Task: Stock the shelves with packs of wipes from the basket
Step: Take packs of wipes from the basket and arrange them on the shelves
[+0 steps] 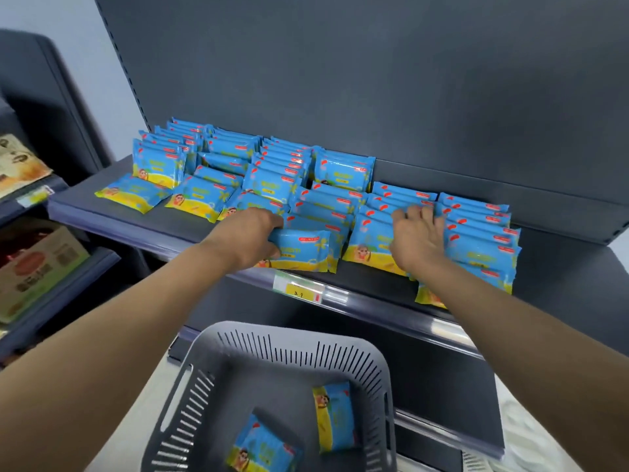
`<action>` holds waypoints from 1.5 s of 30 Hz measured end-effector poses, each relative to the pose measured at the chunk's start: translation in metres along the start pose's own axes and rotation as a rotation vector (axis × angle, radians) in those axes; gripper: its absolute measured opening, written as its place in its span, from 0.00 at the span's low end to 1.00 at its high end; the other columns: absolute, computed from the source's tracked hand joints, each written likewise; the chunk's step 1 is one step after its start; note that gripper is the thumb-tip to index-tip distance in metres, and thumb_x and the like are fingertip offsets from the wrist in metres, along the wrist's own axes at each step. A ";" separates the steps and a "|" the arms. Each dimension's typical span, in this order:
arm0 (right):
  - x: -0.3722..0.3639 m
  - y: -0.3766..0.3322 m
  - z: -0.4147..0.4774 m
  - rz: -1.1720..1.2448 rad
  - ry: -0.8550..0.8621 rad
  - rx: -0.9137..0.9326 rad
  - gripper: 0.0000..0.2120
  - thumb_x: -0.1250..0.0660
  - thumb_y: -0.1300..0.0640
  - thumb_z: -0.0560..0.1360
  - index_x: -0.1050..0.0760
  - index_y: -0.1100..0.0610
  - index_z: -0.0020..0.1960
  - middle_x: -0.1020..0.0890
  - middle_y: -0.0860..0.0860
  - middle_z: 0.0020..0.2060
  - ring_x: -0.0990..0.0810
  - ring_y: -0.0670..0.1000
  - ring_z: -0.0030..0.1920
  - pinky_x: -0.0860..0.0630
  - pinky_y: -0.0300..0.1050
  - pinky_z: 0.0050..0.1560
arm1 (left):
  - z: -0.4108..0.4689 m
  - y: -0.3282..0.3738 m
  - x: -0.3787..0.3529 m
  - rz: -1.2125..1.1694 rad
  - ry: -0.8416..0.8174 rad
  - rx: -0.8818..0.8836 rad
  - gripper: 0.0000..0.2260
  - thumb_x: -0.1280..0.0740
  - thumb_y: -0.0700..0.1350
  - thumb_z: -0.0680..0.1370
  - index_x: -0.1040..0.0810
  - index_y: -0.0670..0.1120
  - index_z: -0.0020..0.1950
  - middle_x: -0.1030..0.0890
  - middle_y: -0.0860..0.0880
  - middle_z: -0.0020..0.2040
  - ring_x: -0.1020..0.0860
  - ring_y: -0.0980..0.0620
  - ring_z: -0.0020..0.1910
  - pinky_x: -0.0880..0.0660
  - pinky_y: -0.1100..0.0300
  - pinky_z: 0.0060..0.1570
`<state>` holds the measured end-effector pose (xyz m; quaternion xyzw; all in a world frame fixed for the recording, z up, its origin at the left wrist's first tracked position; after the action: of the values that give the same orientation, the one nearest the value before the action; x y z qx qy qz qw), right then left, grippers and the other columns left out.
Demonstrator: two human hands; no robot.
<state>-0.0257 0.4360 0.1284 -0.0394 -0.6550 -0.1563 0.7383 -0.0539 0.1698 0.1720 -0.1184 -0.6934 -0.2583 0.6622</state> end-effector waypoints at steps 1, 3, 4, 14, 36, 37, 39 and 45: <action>0.000 -0.003 -0.002 0.004 0.012 -0.011 0.21 0.39 0.63 0.73 0.35 0.59 0.66 0.31 0.59 0.63 0.36 0.61 0.64 0.38 0.54 0.60 | 0.003 -0.004 0.000 -0.001 -0.004 -0.008 0.10 0.28 0.46 0.70 0.29 0.50 0.44 0.27 0.49 0.41 0.29 0.47 0.40 0.35 0.58 0.37; 0.002 -0.011 -0.007 0.012 0.034 -0.035 0.20 0.39 0.63 0.73 0.34 0.59 0.65 0.30 0.59 0.62 0.36 0.61 0.64 0.38 0.54 0.61 | 0.009 -0.013 0.001 -0.016 -0.020 -0.032 0.11 0.28 0.46 0.71 0.31 0.51 0.42 0.27 0.49 0.41 0.29 0.47 0.39 0.35 0.58 0.36; 0.004 -0.015 -0.009 0.018 0.046 -0.045 0.20 0.39 0.63 0.73 0.33 0.59 0.64 0.30 0.59 0.61 0.35 0.61 0.64 0.38 0.55 0.61 | 0.012 -0.018 0.001 -0.027 -0.030 -0.047 0.11 0.28 0.46 0.71 0.31 0.51 0.43 0.26 0.49 0.41 0.28 0.47 0.39 0.35 0.59 0.36; 0.034 -0.077 -0.016 0.101 0.116 -0.036 0.19 0.39 0.60 0.75 0.31 0.58 0.65 0.27 0.56 0.60 0.33 0.59 0.62 0.37 0.53 0.59 | 0.053 -0.080 0.009 -0.041 -0.171 -0.080 0.18 0.29 0.45 0.73 0.25 0.44 0.61 0.23 0.44 0.56 0.25 0.44 0.55 0.31 0.58 0.51; 0.068 -0.123 -0.049 0.171 0.230 0.038 0.17 0.38 0.54 0.77 0.29 0.57 0.64 0.27 0.54 0.60 0.32 0.56 0.61 0.39 0.52 0.61 | 0.077 -0.125 -0.021 0.382 0.080 -0.084 0.24 0.36 0.43 0.77 0.38 0.40 0.71 0.31 0.40 0.66 0.36 0.40 0.67 0.43 0.50 0.69; 0.070 -0.122 -0.052 0.172 0.238 0.052 0.17 0.38 0.54 0.77 0.29 0.57 0.64 0.26 0.54 0.59 0.32 0.57 0.61 0.39 0.52 0.61 | 0.073 -0.121 -0.019 0.362 0.116 -0.094 0.25 0.35 0.44 0.77 0.39 0.40 0.71 0.32 0.40 0.66 0.36 0.40 0.67 0.45 0.50 0.70; 0.076 -0.120 -0.059 0.163 0.260 0.088 0.17 0.37 0.54 0.76 0.29 0.58 0.63 0.26 0.55 0.59 0.31 0.57 0.62 0.40 0.51 0.60 | 0.059 -0.106 -0.012 0.297 0.204 -0.130 0.24 0.35 0.46 0.77 0.37 0.39 0.70 0.30 0.39 0.64 0.34 0.40 0.64 0.43 0.51 0.67; 0.101 -0.106 -0.087 0.119 0.378 0.172 0.17 0.34 0.56 0.73 0.26 0.60 0.60 0.23 0.57 0.56 0.28 0.60 0.58 0.37 0.53 0.57 | -0.004 -0.033 0.025 0.090 0.542 -0.378 0.21 0.29 0.41 0.71 0.27 0.36 0.62 0.24 0.38 0.55 0.27 0.37 0.56 0.36 0.49 0.59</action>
<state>0.0368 0.2949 0.1997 0.0150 -0.5124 -0.0607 0.8565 -0.0694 0.1356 0.1900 -0.1968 -0.4260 -0.3750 0.7995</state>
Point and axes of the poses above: each hand's wrist, its own z-axis towards the middle knuckle, its own x-axis out of the back of the hand, y = z × x, the point moved 1 cm from there along z, towards the middle knuckle
